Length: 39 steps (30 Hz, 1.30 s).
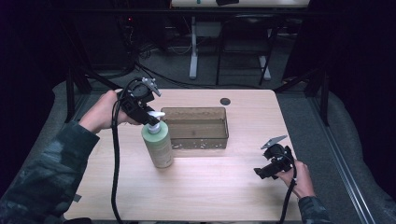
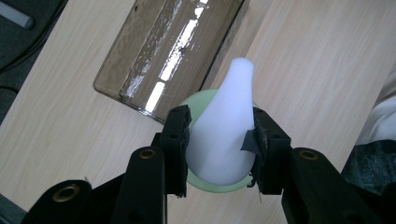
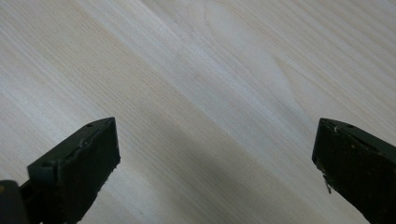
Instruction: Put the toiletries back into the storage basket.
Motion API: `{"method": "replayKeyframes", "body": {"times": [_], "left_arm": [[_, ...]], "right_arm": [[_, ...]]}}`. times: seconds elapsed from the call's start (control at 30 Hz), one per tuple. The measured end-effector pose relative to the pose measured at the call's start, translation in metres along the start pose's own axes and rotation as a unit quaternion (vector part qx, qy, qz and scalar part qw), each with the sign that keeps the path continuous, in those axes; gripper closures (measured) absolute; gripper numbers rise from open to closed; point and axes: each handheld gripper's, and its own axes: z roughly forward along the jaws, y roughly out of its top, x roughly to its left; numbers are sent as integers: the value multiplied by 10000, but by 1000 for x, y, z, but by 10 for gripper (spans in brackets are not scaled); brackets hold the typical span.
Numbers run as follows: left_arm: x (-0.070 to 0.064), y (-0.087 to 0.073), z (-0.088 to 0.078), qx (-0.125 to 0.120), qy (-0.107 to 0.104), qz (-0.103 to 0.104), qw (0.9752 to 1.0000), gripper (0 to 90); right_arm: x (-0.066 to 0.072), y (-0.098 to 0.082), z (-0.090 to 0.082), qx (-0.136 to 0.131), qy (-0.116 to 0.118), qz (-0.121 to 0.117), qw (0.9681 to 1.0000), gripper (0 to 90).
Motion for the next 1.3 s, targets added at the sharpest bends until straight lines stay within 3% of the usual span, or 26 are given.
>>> {"method": "replayKeyframes", "body": {"times": [1.3], "left_arm": [[1, 30, -45, 116, 196, 221, 9995, 627]], "right_arm": [[0, -1, -1, 22, -17, 13, 10000, 2]]}}
